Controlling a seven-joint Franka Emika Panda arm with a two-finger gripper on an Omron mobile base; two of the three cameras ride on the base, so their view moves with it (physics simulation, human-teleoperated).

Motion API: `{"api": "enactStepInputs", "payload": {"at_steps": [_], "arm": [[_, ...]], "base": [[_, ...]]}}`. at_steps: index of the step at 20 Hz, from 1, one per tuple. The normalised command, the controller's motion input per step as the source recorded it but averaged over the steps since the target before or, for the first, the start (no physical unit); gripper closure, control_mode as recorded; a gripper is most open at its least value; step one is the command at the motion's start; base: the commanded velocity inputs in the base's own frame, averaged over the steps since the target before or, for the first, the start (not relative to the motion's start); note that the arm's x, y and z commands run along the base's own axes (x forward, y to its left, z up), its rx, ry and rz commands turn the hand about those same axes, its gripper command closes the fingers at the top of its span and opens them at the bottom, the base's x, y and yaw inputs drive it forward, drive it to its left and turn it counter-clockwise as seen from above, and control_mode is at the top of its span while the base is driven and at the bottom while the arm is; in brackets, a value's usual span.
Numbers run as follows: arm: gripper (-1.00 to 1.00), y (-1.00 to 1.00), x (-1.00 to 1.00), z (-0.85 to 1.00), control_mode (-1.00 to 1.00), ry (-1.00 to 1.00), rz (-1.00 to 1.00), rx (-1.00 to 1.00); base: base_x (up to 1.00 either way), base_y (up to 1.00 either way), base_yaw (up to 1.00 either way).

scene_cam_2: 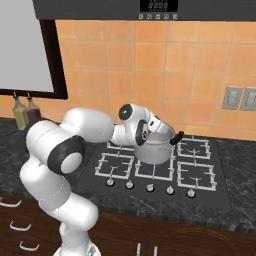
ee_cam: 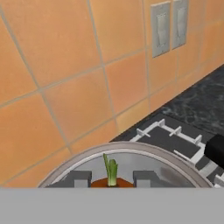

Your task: Put the carrot and bell pepper in the pot. Retrieve the spatula and lightly stir the vegetables in the pot.

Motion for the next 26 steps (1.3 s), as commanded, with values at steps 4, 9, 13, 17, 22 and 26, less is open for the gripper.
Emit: {"api": "enactStepInputs", "payload": {"at_steps": [4,9,13,17,22,26], "arm": [[1.0,0.0,0.11,-0.34,-1.0,0.0,0.0,0.0],[1.0,0.0,0.11,-0.22,-1.0,0.0,0.0,0.0],[-1.0,0.0,-0.05,0.02,-1.0,0.0,0.0,0.0],[-1.0,0.0,-0.04,0.48,-1.0,0.09,0.0,0.02],[-1.0,0.0,-0.02,0.77,-1.0,0.15,0.0,0.1],[-1.0,0.22,-0.76,1.0,-1.0,0.14,0.0,0.15]], "base": [[0.0,0.0,0.0],[0.0,0.0,0.0],[0.0,0.0,0.0],[0.0,0.0,0.0],[0.0,0.0,0.0],[0.0,0.0,0.0]]}}
